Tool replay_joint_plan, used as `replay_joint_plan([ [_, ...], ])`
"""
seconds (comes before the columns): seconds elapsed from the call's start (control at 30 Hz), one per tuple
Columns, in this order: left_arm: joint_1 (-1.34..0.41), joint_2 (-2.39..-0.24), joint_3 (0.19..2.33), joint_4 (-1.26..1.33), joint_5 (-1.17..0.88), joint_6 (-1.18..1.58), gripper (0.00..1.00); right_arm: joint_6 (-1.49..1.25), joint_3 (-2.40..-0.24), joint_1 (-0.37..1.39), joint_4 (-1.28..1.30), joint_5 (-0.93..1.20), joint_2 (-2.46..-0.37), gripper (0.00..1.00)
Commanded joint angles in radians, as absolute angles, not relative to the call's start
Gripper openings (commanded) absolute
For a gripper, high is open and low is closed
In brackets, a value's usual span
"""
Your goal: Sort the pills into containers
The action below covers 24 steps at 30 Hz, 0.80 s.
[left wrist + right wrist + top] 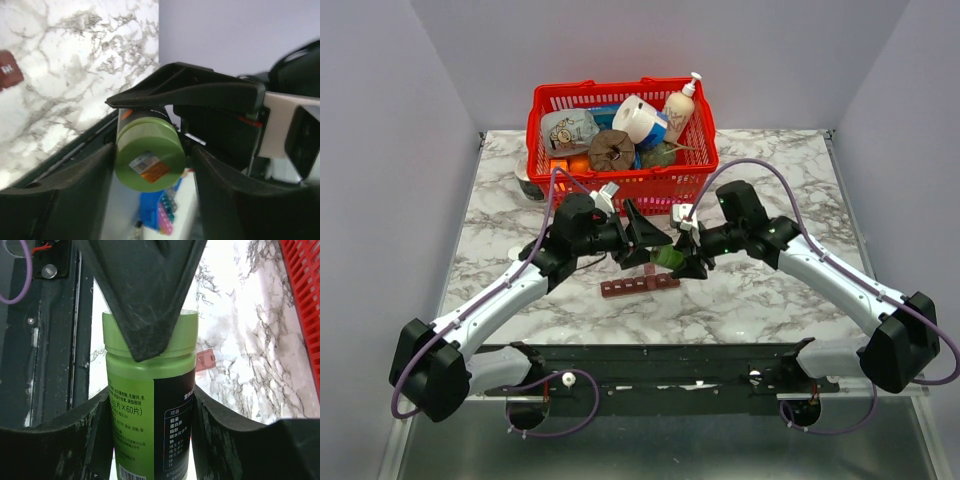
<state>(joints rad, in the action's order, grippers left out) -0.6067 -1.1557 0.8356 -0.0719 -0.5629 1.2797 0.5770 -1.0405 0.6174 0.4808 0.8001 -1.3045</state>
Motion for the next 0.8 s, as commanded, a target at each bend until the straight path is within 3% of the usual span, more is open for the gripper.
replay_joint_plan([
  [0.0, -0.591, -1.115, 0.813, 0.161, -0.670, 1.293, 0.96, 0.594, -1.032, 0.615, 0.512, 0.857, -1.287, 0.03],
  [0.23, -0.557, -1.062, 0.836, 0.080, -0.695, 1.064, 0.99, 0.595, -1.031, 0.607, 0.518, 0.893, -1.285, 0.03],
  [0.37, -0.555, -1.022, 0.917, -0.263, -0.606, 0.654, 0.99, 0.601, -1.032, 0.598, 0.531, 0.934, -1.282, 0.03],
  [0.47, -0.557, -0.962, 0.910, -0.339, -0.575, 0.381, 0.99, 0.609, -1.034, 0.591, 0.538, 0.980, -1.285, 0.03],
  [0.77, -0.598, -0.643, 0.664, -0.074, -0.677, -0.204, 0.99, 0.753, -1.086, 0.591, 0.696, 1.103, -1.321, 0.03],
])
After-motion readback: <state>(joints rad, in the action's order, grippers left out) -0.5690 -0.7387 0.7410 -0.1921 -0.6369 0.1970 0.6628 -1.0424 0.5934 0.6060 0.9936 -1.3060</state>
